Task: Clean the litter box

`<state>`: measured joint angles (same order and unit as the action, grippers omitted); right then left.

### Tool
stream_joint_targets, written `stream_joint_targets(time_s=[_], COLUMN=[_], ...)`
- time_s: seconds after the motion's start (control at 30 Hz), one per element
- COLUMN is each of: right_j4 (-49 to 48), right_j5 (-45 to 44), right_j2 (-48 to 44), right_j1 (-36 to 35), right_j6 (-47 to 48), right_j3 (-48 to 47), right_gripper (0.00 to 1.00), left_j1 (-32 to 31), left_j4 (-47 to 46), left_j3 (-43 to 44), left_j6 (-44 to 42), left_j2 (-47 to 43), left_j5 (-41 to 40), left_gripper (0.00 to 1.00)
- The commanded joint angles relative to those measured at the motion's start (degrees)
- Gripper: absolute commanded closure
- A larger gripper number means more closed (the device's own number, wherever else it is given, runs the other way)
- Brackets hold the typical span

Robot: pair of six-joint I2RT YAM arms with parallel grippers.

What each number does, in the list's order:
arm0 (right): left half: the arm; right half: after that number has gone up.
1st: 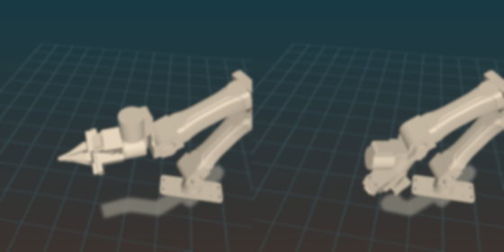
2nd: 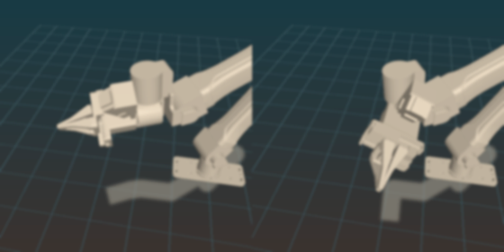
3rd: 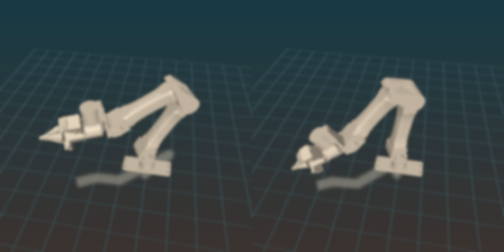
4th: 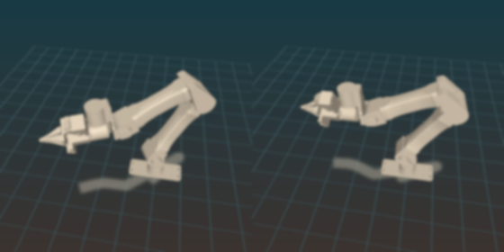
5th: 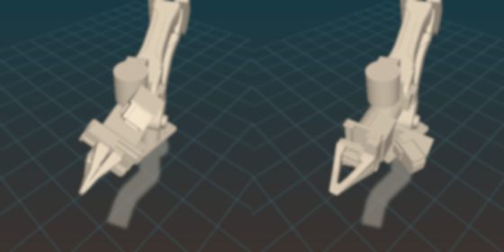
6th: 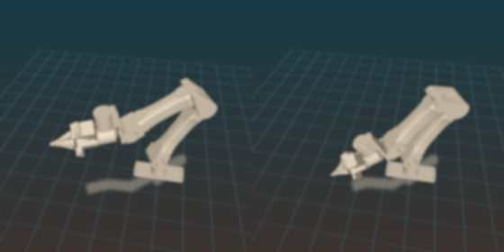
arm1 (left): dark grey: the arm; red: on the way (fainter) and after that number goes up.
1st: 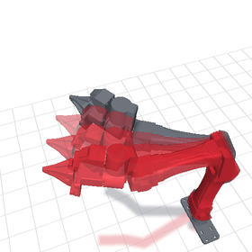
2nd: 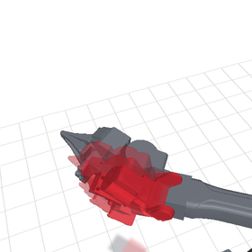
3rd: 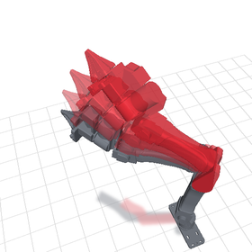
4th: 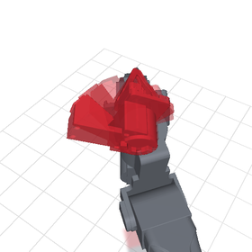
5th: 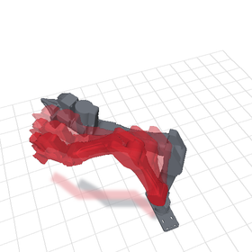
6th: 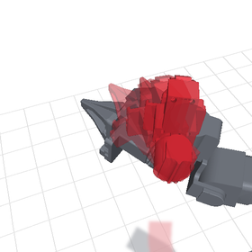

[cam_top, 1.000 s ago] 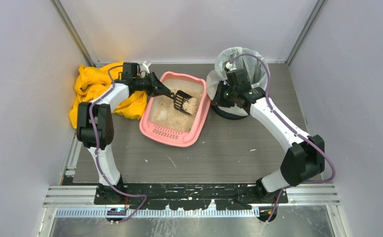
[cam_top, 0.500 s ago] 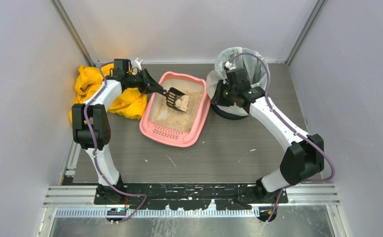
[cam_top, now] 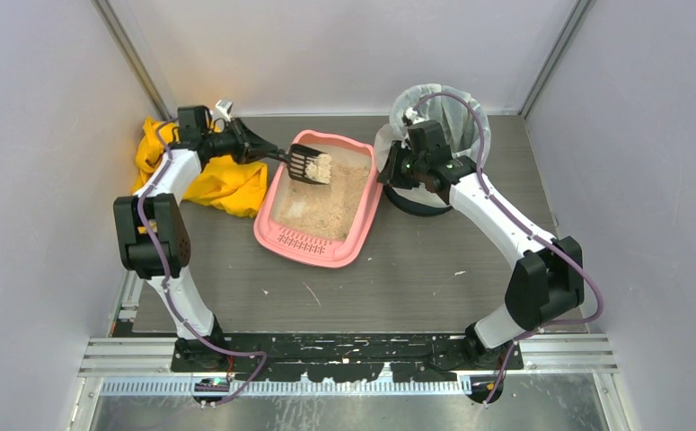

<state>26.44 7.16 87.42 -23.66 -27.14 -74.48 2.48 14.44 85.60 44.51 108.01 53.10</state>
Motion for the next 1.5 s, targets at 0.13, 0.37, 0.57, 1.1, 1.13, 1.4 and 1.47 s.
stream_joint_targets(time_s=[0.13,0.37,0.57,1.1,1.13,1.4,1.47], right_j4=[-4.01,-5.02,-4.81,-1.66,-1.76,0.14,2.64], right_j5=[-0.55,-0.57,-0.41,-0.93,-0.77,1.58,1.34], right_j2=[1.29,2.67,2.04,3.37,3.66,7.03,7.55], right_j1=[0.39,0.37,0.37,0.37,0.37,0.08,-0.23], right_j6=[-1.17,-1.22,-0.73,1.78,1.77,3.64,5.63], right_j3=[-1.01,-1.54,-0.64,-4.3,-4.33,-9.42,-12.29], right_gripper=[0.74,0.74,0.74,0.74,0.74,0.74,0.73], left_j1=[-0.2,1.53,2.77,4.32,3.32,1.76,2.51], left_j4=[-19.64,-29.31,-43.32,-69.85,-67.93,-53.06,-44.49], left_j3=[-13.01,-16.47,-23.15,-24.82,-24.57,-21.02,-21.38], left_j6=[15.89,19.72,27.39,47.07,45.97,37.52,31.08], left_j2=[-8.39,-9.3,-8.8,-1.35,-1.39,-3.36,-5.77], left_j5=[5.54,7.73,10.48,11.25,10.65,12.98,12.98], left_gripper=[1.0,1.0,1.0,1.0,1.0,1.0,1.0])
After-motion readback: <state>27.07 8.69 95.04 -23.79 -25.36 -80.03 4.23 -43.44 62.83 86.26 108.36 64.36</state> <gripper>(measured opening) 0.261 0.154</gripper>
